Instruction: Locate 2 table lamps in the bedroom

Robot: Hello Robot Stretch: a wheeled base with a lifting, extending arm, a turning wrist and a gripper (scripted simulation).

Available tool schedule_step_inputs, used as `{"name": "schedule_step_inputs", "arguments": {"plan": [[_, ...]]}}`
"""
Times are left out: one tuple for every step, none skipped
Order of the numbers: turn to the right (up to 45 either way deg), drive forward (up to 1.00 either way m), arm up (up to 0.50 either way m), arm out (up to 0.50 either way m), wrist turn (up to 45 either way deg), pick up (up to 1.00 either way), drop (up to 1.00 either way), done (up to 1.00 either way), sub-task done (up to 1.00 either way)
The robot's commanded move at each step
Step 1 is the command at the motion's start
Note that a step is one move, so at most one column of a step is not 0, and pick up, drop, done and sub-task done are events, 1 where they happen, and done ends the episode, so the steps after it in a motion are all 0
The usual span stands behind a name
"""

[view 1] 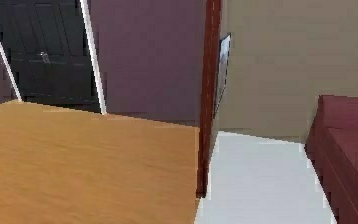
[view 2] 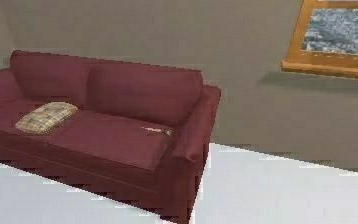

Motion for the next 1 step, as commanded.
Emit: {"name": "schedule_step_inputs", "arguments": {"plan": [[-45.0, 0.00, 0.00, 0.00, 0.0, 0.00, 0.00, 0.00, 0.00]]}}
